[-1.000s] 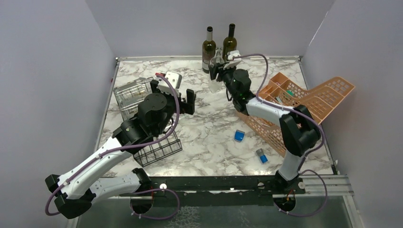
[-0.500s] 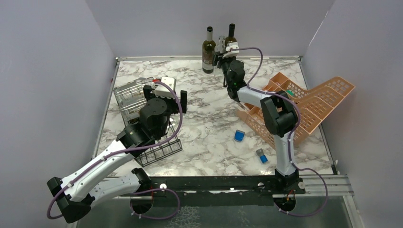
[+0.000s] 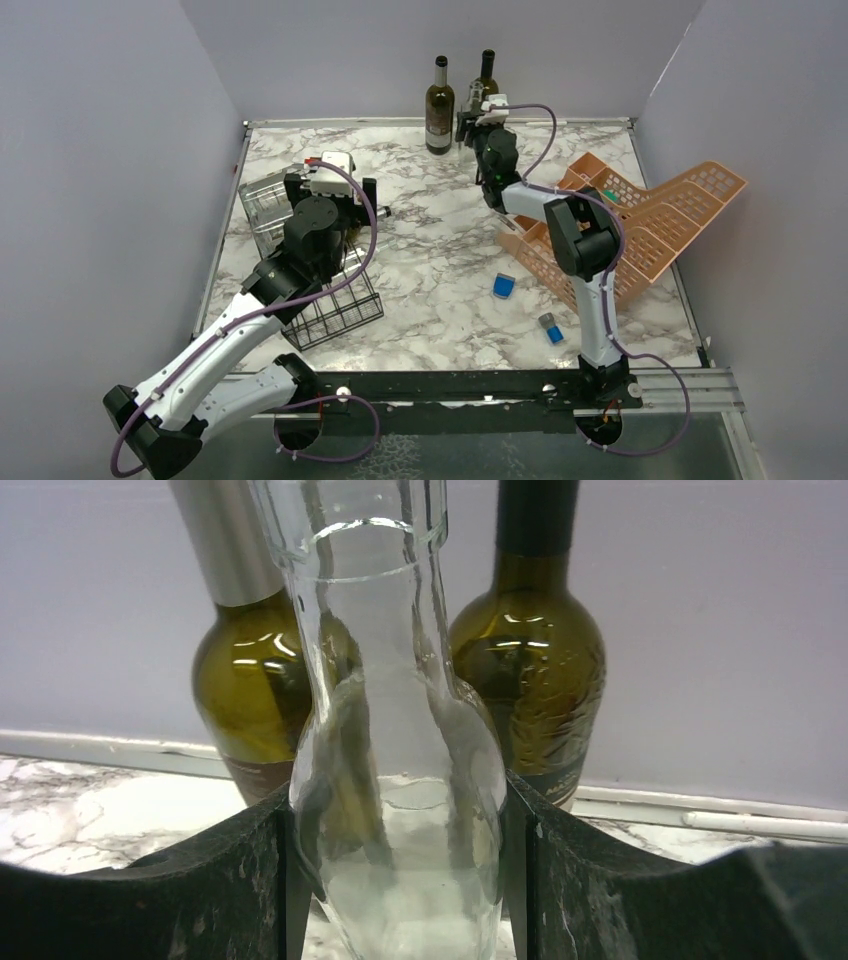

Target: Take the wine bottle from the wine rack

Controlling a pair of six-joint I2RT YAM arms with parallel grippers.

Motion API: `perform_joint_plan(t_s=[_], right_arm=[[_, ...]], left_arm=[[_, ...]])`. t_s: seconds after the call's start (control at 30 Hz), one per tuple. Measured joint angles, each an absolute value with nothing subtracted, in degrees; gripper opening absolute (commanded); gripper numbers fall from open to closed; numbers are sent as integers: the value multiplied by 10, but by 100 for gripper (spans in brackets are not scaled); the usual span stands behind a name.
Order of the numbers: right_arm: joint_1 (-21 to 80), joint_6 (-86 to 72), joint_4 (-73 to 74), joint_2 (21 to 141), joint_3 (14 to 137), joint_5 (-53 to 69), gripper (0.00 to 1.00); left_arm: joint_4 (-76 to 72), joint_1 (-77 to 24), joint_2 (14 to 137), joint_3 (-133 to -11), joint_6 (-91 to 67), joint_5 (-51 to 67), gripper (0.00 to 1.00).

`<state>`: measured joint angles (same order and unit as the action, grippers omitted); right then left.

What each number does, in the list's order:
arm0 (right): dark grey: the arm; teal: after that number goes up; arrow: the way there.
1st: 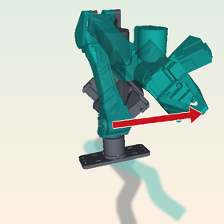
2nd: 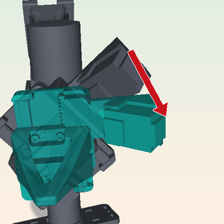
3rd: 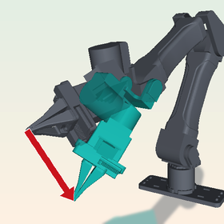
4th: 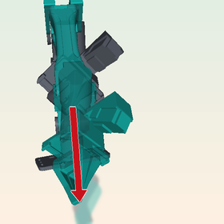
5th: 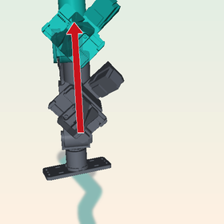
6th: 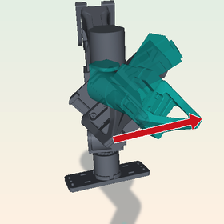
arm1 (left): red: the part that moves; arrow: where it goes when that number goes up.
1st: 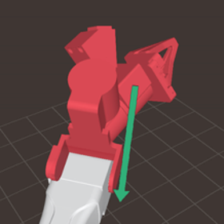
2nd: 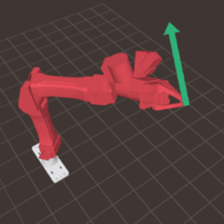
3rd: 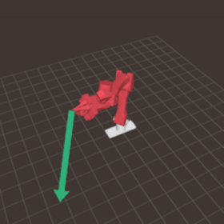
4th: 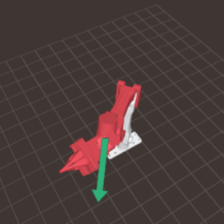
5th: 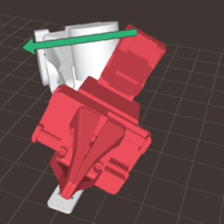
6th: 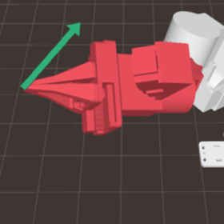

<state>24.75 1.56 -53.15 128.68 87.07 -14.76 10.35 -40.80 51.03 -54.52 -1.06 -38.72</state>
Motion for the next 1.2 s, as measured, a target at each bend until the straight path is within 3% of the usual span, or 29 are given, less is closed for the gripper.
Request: perform_joint_plan(t_s=[0.67, 0.8, 0.9, 1.1, 1.2], right_arm=[[212, -1, -545, 1317, 871, -151, 43], [210, -4, -551, 1320, 871, -151, 47], [210, -4, -558, 1322, 871, -151, 57], [209, 0, -564, 1323, 871, -145, 98], [209, 1, -568, 1323, 871, -143, 100]], left_arm=[[101, -386, 524, -545, -12, -357, 99], [99, -385, 529, -545, -12, -352, 99], [99, -383, 531, -545, -12, -350, 99], [99, -382, 532, -545, -13, -347, 99], [99, -382, 532, -545, -16, -341, 99]])
